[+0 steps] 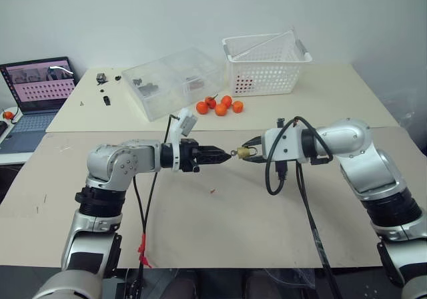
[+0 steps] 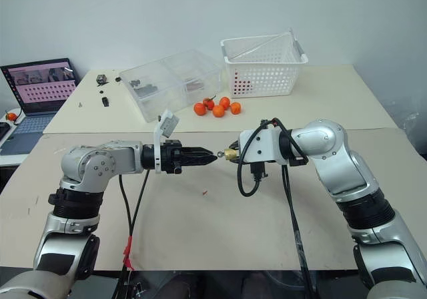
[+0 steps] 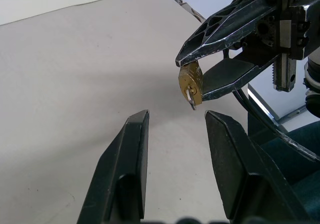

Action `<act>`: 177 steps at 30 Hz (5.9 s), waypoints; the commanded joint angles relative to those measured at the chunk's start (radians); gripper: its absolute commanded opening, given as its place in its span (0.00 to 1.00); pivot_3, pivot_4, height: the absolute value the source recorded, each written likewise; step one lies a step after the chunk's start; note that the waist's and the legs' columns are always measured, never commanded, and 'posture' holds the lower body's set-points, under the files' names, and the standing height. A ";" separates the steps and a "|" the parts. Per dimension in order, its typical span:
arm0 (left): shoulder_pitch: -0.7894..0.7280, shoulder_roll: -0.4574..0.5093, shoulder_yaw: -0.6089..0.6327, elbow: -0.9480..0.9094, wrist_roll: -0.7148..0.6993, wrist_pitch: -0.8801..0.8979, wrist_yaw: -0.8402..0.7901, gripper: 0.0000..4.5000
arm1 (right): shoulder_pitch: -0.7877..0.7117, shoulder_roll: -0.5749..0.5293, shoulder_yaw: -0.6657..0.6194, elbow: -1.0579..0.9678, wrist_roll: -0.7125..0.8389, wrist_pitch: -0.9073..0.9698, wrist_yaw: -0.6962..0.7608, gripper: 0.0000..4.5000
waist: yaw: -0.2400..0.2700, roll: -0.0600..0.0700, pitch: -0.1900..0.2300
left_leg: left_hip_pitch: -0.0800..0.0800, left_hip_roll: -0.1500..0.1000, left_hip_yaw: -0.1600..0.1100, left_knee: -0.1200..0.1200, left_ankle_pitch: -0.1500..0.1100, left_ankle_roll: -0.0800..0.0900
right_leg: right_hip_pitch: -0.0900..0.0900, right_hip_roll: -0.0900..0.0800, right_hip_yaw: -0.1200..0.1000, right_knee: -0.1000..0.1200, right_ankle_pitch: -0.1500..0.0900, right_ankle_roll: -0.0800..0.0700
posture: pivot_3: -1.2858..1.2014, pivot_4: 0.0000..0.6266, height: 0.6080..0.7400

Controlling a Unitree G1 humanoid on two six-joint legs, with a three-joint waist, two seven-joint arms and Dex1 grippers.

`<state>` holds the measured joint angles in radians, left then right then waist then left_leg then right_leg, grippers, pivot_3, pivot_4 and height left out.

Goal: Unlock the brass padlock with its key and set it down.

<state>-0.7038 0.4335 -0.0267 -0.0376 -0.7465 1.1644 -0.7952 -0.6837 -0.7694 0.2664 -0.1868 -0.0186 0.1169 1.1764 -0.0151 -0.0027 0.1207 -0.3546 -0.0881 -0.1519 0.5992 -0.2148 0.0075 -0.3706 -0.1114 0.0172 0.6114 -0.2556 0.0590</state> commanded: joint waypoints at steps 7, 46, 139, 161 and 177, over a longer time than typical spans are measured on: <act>-0.042 -0.013 0.004 0.002 0.003 -0.019 0.004 0.42 | -0.021 0.002 -0.021 -0.049 0.001 0.008 -0.017 0.20 | 0.000 0.000 0.000 | 0.000 0.000 0.000 0.000 0.000 0.000 | 0.000 0.000 0.000 0.000 0.000 0.000 | 0.52 0.24 1.00; -0.021 -0.011 -0.084 -0.026 0.162 -0.362 -0.102 0.02 | -0.015 0.007 -0.022 -0.097 0.020 0.072 -0.018 0.20 | 0.001 0.000 0.000 | 0.000 0.000 0.001 -0.001 0.001 -0.002 | 0.000 0.000 0.000 -0.001 0.000 0.000 | 0.52 0.24 1.00; -0.068 -0.223 0.309 0.128 -0.323 0.304 0.326 0.66 | -0.048 0.002 -0.037 -0.188 0.089 0.220 -0.023 0.20 | 0.001 -0.001 0.000 | 0.000 0.000 0.001 0.001 0.004 -0.013 | 0.000 0.000 0.000 -0.001 0.001 0.001 | 0.52 0.24 1.00; -0.079 -0.232 0.317 0.131 -0.362 0.336 0.347 0.00 | -0.049 -0.010 -0.038 -0.186 0.088 0.226 -0.030 0.20 | 0.001 -0.001 0.000 | -0.001 0.000 0.001 0.001 0.004 -0.013 | 0.000 0.000 0.000 -0.001 0.001 0.001 | 0.52 0.24 1.00; -0.090 -0.206 0.312 0.143 -0.352 0.334 0.344 0.00 | -0.033 -0.023 -0.069 -0.199 0.143 0.308 -0.023 0.86 | 0.001 -0.001 0.000 | -0.001 0.000 0.001 0.000 0.004 -0.013 | 0.000 0.000 0.000 -0.001 0.001 0.001 | 0.52 0.24 1.00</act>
<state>-0.7679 0.2138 0.2801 0.1233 -1.0883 1.4945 -0.4411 -0.7173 -0.7733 0.2520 -0.3494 0.0980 0.4069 1.1538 -0.0137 -0.0041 0.1207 -0.3552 -0.0881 -0.1509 0.5997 -0.2111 -0.0059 -0.3701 -0.1116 0.0174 0.6103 -0.2551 0.0604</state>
